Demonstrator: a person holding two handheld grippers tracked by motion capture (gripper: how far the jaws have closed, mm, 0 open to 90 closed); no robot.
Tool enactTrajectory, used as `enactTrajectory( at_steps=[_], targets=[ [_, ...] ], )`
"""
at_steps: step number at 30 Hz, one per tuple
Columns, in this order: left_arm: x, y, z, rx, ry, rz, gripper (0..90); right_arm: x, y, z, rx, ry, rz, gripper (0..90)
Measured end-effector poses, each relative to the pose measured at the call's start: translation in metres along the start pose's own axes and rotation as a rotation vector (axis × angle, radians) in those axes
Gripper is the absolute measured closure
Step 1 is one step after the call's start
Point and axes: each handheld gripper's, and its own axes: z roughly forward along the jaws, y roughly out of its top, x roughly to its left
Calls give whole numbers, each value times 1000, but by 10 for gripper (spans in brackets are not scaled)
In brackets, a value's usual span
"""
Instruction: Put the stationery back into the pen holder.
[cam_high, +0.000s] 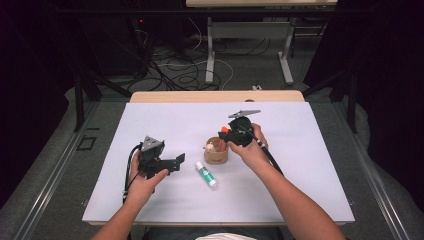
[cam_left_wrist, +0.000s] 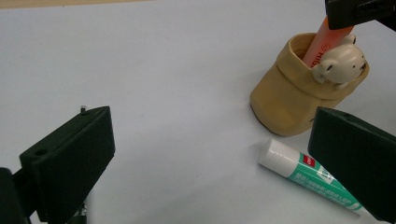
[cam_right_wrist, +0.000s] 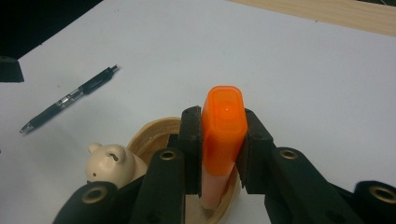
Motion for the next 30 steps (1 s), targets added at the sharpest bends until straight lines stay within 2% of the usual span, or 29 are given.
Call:
enactTrajectory(
  at_steps=[10, 14, 19, 30],
  targets=[
    [0, 0, 0, 10, -1, 9, 7, 0, -2, -1, -10, -3, 3, 734],
    [0, 0, 1, 11, 0, 14, 7, -2, -2, 0, -8, 2, 13, 700],
    [0, 0, 1, 5, 4, 11, 8, -1, -1, -5, -12, 18, 54, 645],
    [0, -1, 2, 6, 4, 1, 8, 0, 2, -15, -71, 44, 42, 496]
  ],
)
